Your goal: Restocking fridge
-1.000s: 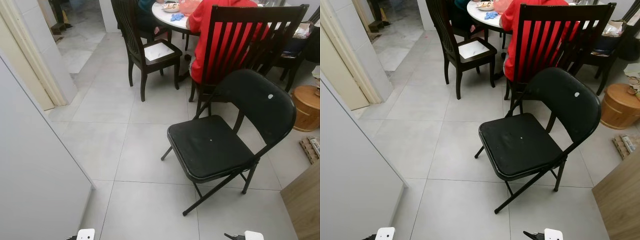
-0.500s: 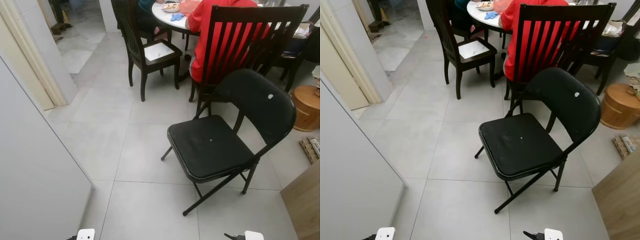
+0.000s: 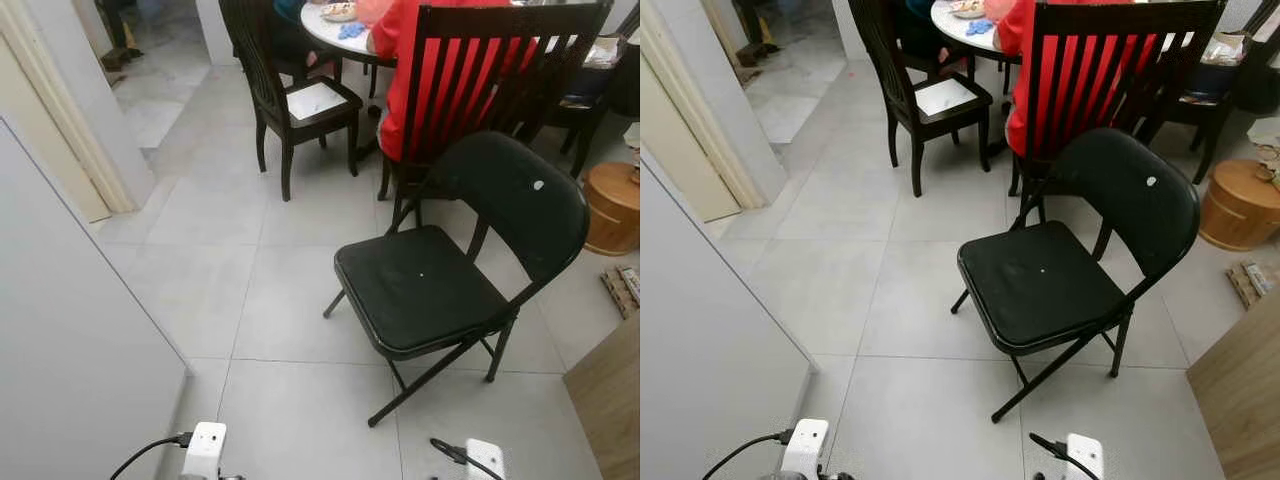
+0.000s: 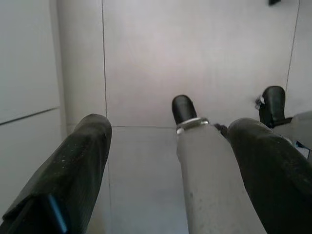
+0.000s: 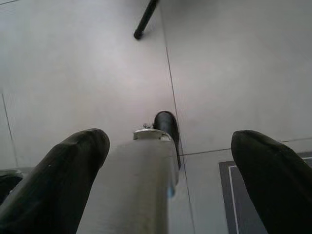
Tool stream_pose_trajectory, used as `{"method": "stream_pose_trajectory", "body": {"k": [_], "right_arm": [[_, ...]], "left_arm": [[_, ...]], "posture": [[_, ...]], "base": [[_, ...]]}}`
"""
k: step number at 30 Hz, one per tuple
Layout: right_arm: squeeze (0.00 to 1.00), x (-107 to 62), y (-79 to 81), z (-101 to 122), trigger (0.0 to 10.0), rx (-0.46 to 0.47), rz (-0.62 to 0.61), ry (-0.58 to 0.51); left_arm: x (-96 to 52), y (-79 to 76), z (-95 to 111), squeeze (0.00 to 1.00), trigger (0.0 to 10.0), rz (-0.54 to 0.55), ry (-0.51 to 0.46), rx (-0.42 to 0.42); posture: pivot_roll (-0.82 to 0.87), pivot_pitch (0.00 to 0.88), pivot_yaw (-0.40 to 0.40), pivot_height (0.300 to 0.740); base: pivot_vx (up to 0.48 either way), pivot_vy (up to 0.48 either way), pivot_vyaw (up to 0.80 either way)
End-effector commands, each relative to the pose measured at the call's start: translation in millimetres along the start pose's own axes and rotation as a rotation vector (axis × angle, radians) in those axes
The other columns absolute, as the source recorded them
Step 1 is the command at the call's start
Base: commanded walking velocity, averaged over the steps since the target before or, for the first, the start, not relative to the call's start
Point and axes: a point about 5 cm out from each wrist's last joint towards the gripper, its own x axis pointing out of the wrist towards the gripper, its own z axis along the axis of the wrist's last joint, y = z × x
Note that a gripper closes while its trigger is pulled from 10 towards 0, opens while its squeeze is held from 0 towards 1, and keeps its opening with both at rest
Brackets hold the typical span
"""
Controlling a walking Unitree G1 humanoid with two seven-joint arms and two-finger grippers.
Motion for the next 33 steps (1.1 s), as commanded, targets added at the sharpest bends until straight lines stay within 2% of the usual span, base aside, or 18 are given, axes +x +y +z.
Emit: {"method": "stream_pose_trajectory", "body": {"k": [1, 10, 15, 26, 33], "right_arm": [[0.00, -0.1, -0.9, -1, 10.0, 0.006, -0.002, 0.000], [0.00, -0.6, -5.6, 3, 10.0, -0.005, -0.011, -0.006], [0.00, -1.3, -11.3, 5, 10.0, -0.032, -0.016, -0.011], [0.00, -1.9, -15.3, 9, 10.0, -0.096, -0.015, -0.027], [0.00, -1.7, -14.4, 8, 10.0, -0.105, -0.021, -0.018]], "left_arm": [[-0.3, 3.0, -2, 0.00, 10.0, 0.016, 0.014, 0.010], [0.5, -1.8, -3, 0.00, 10.0, 0.047, 0.026, -0.079], [1.2, -8.1, -4, 0.00, 10.0, 0.046, 0.035, -0.098], [1.7, -13.2, -3, 0.00, 10.0, 0.036, 0.028, -0.122], [1.5, -11.6, -3, 0.00, 10.0, 0.039, 0.025, -0.122]], "posture": [[-0.15, 0.000, 0.068, 0.740], [-0.17, 0.000, 0.025, 0.740], [-0.17, 0.000, -0.011, 0.740], [-0.17, 0.000, -0.013, 0.740], [-0.16, 0.000, 0.000, 0.740]], "base": [[0.000, 0.000, 0.00], [0.000, 0.000, 0.00], [0.000, 0.000, 0.00], [0.000, 0.000, 0.00], [0.000, 0.000, 0.73]]}}
